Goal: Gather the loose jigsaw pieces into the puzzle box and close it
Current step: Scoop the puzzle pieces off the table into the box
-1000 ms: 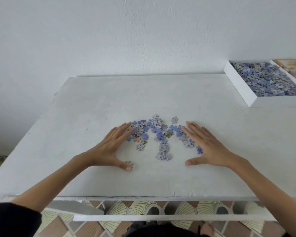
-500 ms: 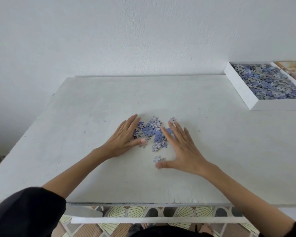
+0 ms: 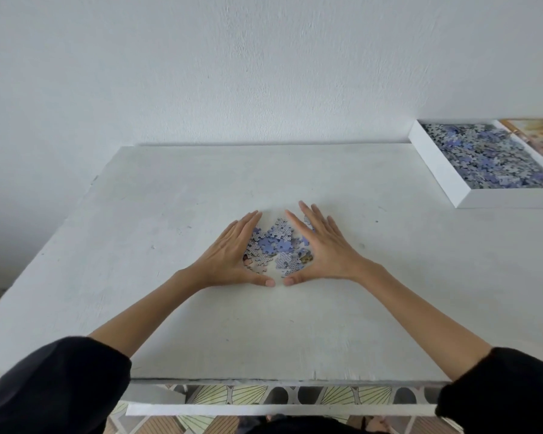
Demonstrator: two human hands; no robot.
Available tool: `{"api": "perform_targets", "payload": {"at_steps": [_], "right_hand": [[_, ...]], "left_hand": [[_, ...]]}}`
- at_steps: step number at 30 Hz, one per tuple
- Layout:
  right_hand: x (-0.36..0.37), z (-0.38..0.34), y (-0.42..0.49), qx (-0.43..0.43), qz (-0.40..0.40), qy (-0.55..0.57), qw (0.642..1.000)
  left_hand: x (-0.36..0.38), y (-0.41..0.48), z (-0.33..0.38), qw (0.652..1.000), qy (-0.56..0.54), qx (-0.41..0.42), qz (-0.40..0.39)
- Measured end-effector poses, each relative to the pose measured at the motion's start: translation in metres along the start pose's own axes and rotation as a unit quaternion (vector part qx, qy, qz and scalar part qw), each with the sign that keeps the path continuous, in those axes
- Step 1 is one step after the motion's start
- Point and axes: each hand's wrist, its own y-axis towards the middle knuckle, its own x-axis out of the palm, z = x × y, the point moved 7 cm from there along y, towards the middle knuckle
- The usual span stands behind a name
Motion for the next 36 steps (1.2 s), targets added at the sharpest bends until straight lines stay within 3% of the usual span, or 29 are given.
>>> {"api": "perform_targets", "payload": {"at_steps": [7, 14, 20, 29, 36], "right_hand": [[0.002, -0.009, 0.012, -0.093, -0.008, -0.018, 0.995], [-0.003, -0.012, 0.018, -0.101, 0.038, -0.008, 0.994], [-0.012, -0.012, 0.014, -0.113, 0.137, -0.007, 0.984], [-0.021, -0.016, 0.015, -0.128, 0.188, 0.012, 0.974], [-0.032, -0.014, 0.011, -0.097, 0.227, 0.067, 0.967]], "left_hand": [[-0.002, -0.002, -0.004, 0.996, 0.011, -0.047, 0.079], [-0.010, -0.006, -0.010, 0.985, -0.132, 0.006, 0.110], [-0.011, -0.005, -0.008, 0.986, -0.052, 0.064, 0.143], [-0.008, -0.003, 0.001, 0.984, 0.033, 0.112, 0.133], [-0.018, -0.007, 0.009, 0.983, 0.011, 0.104, 0.149]]}}
